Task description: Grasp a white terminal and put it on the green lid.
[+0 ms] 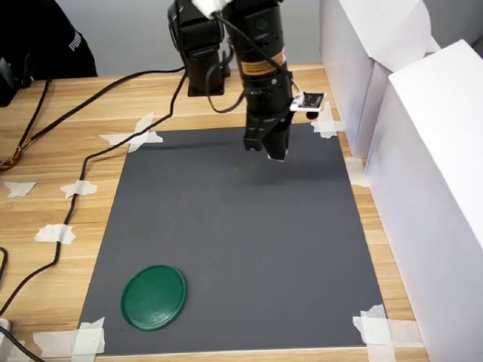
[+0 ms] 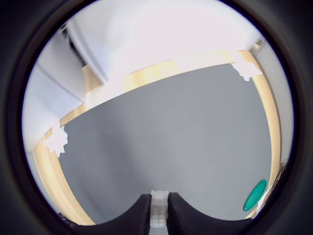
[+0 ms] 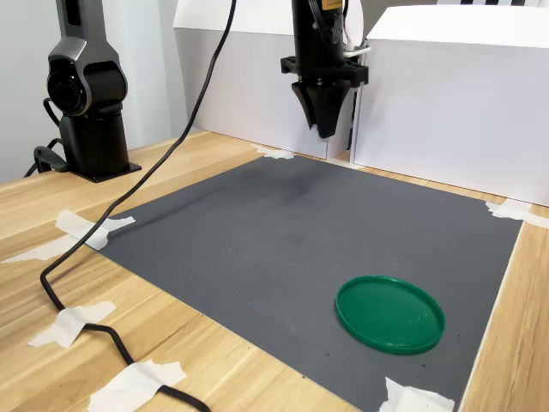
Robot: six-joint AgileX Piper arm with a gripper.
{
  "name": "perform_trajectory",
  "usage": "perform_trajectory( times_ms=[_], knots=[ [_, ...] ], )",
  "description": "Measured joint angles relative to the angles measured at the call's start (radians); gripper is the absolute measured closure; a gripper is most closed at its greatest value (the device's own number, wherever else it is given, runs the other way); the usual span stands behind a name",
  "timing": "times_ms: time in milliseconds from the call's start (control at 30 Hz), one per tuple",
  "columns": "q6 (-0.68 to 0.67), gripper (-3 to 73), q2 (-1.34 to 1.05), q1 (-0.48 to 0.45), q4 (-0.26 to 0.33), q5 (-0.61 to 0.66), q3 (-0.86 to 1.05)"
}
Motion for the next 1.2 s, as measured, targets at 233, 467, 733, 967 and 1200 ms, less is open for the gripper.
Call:
perform_trajectory(
  times_ms=[233,467,733,967,1200],
  knots=[
    [0.0,60.8,0.019,-0.171,0.0,0.003,-0.124],
    [0.001,60.8,0.114,-0.298,-0.021,0.004,-0.235],
    [0.046,60.8,0.246,-0.39,-0.039,0.002,-0.345],
    [0.094,60.8,0.352,-0.418,-0.057,-0.057,-0.408],
    [0.105,60.8,0.416,-0.421,-0.081,-0.104,-0.414]
  ],
)
